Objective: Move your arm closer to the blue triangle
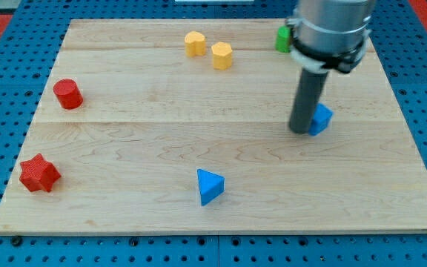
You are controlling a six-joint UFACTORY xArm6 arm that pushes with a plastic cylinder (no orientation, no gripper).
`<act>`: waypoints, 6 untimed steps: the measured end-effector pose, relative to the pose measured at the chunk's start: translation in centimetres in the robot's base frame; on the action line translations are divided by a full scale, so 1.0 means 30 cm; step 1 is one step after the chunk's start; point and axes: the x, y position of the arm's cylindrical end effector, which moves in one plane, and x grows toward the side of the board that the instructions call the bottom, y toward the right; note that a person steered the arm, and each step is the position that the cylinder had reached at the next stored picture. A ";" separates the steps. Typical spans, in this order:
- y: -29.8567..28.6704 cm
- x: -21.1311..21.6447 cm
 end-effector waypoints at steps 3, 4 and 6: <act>-0.138 0.575; -0.362 0.454; -0.517 0.525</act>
